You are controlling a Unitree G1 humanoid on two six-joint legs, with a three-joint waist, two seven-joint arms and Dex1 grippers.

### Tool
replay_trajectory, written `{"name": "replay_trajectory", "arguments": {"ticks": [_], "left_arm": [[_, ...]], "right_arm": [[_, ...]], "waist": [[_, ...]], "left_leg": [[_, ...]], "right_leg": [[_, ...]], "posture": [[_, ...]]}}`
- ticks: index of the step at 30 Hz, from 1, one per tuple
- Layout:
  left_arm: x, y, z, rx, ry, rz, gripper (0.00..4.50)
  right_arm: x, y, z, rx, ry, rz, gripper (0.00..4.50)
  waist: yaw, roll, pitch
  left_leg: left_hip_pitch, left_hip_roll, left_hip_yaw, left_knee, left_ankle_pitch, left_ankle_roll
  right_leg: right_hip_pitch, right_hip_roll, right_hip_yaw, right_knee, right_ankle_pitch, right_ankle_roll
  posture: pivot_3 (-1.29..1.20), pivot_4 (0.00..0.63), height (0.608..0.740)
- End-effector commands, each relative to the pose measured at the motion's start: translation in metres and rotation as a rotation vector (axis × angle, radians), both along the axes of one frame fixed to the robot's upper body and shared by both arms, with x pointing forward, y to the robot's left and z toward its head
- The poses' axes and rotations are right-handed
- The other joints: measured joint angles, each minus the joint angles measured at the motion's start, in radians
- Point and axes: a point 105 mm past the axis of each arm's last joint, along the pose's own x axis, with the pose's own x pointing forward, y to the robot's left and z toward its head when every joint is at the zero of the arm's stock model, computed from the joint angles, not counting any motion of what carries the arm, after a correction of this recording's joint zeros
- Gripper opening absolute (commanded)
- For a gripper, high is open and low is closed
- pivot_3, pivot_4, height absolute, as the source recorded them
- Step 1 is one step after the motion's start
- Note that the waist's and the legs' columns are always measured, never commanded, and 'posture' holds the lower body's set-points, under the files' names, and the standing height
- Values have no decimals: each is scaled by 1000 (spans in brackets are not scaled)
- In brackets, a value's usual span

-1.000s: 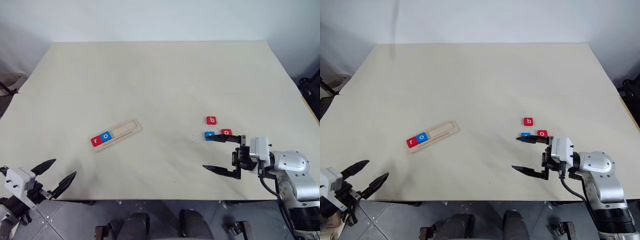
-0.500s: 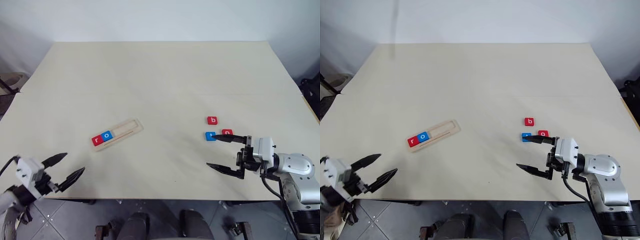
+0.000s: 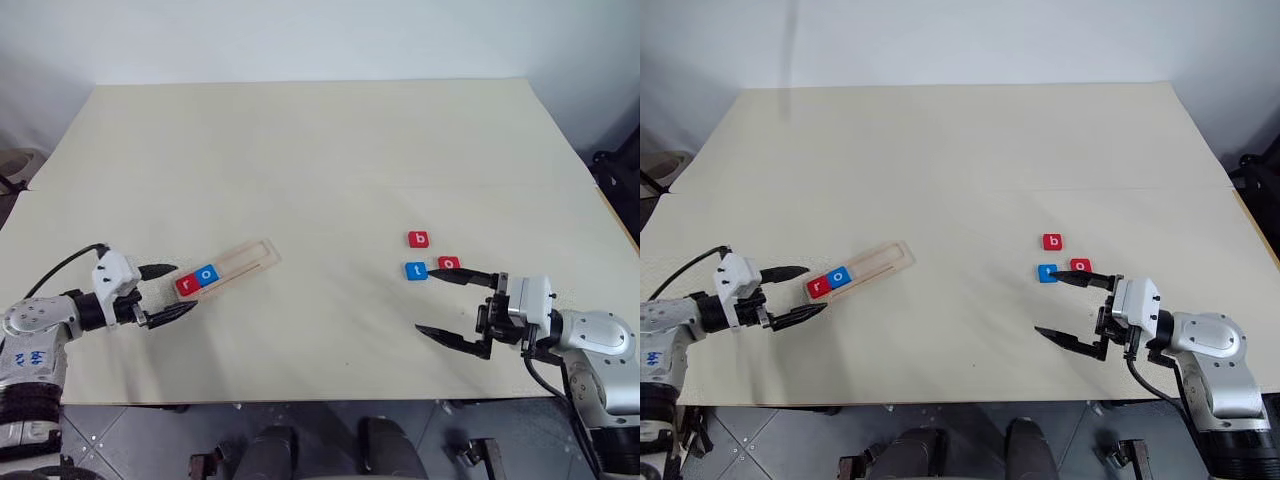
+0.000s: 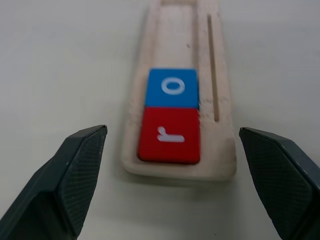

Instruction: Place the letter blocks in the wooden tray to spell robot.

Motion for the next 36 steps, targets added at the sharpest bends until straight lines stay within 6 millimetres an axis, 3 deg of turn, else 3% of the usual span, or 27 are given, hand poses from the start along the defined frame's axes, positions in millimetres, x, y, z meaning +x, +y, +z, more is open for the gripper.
{"name": "replay_trajectory", "arguments": {"ticks": [1, 19, 24, 30, 34, 36], "left_arm": [[3, 4, -3, 27, 3, 3, 4500], [13, -18, -17, -4, 69, -94, 4500], [15, -23, -20, 13, 81, -137, 3379], [18, -29, -17, -12, 54, -145, 3382], [14, -54, -4, 6, -30, -275, 3382], [10, -77, 4, 19, -49, -372, 3382]], "right_arm": [[-5, 2, 10, 9, -37, 0, 4439], [-2, 5, 11, 21, -35, 1, 4439], [-2, 5, 12, 19, -40, 0, 4500], [-3, 4, 13, 20, -42, -18, 4500], [-4, -1, 11, 14, -35, -39, 4500], [-5, -8, 11, 5, -29, -63, 4500]], "waist": [[4, 0, 0], [13, 0, 0], [15, 0, 0], [24, 0, 0], [29, 0, 0], [30, 0, 0]], "left_leg": [[0, 0, 0, 0, 0, 0], [0, -2, -1, 5, 0, 0], [0, -2, -1, 5, 0, 0], [0, -2, -1, 6, 0, 0], [0, -2, -1, 7, -1, 1], [-1, -2, -1, 7, -1, 1]], "right_leg": [[0, 0, 0, 1, 0, 0], [1, -1, 0, 3, 0, 0], [1, -1, 0, 3, 0, 0], [1, -1, 0, 3, 0, 0], [1, -1, 0, 3, 0, 0], [1, -2, 0, 3, 0, 0]], "posture": [[0, 150, 740], [0, 150, 740], [0, 150, 740], [0, 150, 740], [0, 150, 740], [0, 150, 740]]}}
